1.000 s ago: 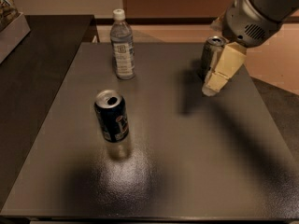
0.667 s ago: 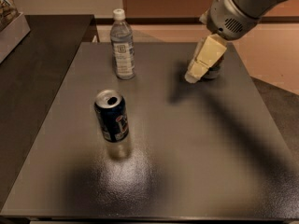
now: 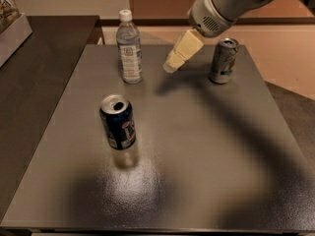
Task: Knock blue plastic bottle over
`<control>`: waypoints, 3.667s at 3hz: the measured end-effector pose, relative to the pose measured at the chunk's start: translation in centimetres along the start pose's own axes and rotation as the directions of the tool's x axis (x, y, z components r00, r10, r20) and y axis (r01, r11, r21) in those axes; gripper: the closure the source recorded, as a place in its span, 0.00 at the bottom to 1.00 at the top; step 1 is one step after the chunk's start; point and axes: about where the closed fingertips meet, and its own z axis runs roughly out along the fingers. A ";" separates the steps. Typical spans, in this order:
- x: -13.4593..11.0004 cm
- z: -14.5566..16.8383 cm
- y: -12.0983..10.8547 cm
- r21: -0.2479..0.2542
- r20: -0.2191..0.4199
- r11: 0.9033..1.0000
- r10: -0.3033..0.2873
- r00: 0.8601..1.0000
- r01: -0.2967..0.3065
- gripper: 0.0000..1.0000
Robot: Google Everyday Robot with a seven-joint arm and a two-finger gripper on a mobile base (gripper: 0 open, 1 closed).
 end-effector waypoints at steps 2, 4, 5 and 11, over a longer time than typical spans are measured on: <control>-3.9 4.9 -0.1 -0.039 0.148 0.999 0.024 0.989 -0.019 0.00; -6.5 8.6 -0.2 -0.093 0.246 0.994 0.075 0.966 -0.053 0.00; -7.6 9.9 -0.1 -0.123 0.280 0.991 0.091 0.956 -0.058 0.00; -8.8 4.8 0.9 -0.151 0.241 0.988 0.006 0.971 0.032 1.00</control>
Offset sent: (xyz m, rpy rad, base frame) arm 0.0440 0.0813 -0.0192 0.2268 -0.0204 0.0734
